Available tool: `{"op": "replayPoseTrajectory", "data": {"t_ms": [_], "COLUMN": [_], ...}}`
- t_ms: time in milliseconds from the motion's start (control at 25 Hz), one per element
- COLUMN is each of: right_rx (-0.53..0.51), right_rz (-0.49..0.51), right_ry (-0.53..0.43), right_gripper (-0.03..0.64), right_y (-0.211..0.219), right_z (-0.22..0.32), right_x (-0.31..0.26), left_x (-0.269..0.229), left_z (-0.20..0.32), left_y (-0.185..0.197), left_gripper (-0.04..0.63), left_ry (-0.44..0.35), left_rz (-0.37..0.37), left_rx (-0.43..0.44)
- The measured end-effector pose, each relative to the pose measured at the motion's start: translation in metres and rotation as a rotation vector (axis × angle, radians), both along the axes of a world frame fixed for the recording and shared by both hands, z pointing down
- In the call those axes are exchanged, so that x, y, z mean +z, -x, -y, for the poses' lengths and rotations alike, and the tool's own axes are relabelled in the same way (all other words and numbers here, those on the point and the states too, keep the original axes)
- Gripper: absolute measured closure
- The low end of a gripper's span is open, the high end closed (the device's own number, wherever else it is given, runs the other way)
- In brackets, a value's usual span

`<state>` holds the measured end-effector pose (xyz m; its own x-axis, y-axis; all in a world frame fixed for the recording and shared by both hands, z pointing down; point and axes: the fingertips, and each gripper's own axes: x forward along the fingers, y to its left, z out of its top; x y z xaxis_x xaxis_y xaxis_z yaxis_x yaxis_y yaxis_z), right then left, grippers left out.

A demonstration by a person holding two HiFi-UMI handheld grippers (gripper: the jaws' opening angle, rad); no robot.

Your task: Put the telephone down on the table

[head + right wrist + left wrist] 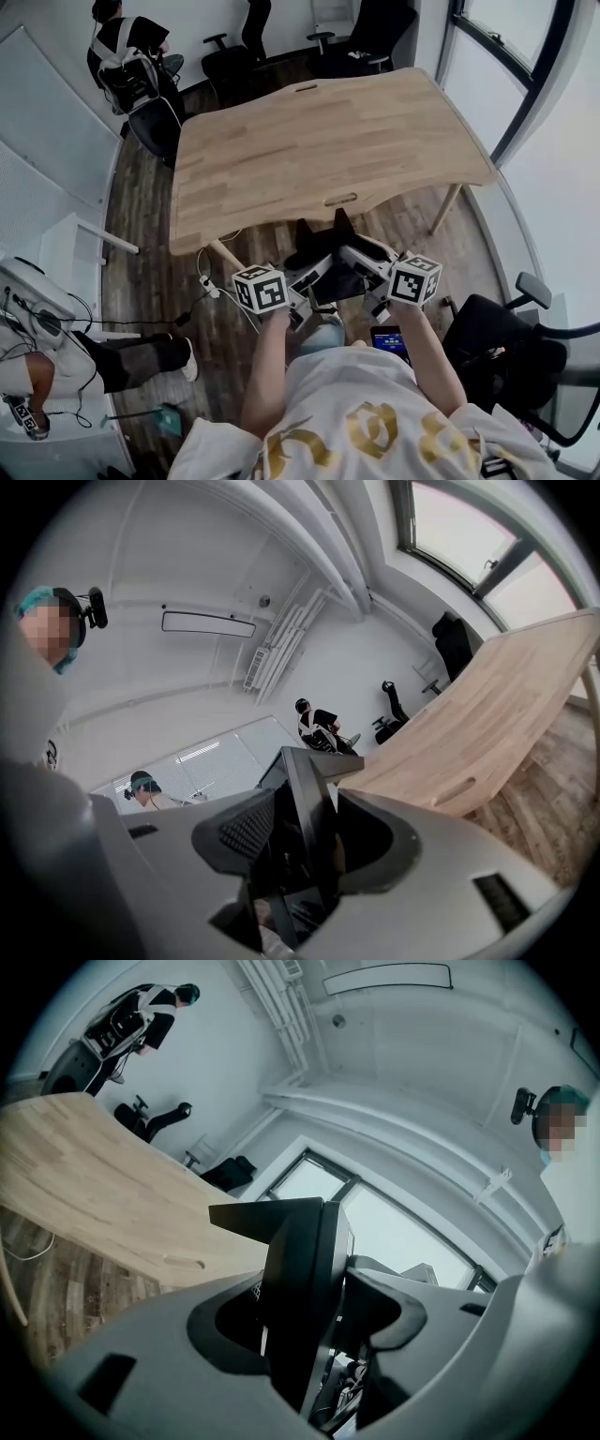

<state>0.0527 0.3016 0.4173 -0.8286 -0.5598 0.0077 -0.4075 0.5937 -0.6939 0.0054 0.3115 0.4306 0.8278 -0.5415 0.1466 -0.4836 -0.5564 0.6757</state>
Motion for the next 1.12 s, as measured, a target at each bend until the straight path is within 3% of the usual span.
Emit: {"op": "replayPoseTrajectory", "data": {"t_ms": [160,400,720,1120], "right_rx": [0.003,0.016,0.031,0.052], "right_rz": [-0.004,-0.009,-0.029,-0.037], "right_ry": [-0.001,0.028,0.073,0.096], "right_gripper": [0.428,0.428,0.428,0.428], "right_y": [-0.018,-0.028,-0.003,0.036], "right_z": [0.029,0.113,0.253,0.359], "right_x": [0.01,0.023,0.03,0.042], "left_x": [0.01,0.024,0.031,0.043], "left_z": [0.03,0.113,0.254,0.361], "left_y": [-0.018,-0.028,-0.004,0.035], "left_gripper": [0.356,0.356,0.357,0.357], "left_ry": [-0.001,0.026,0.074,0.097], "left_rz": [-0.005,-0.01,-0.035,-0.046], "left_rx": [0.005,0.019,0.047,0.071]}}
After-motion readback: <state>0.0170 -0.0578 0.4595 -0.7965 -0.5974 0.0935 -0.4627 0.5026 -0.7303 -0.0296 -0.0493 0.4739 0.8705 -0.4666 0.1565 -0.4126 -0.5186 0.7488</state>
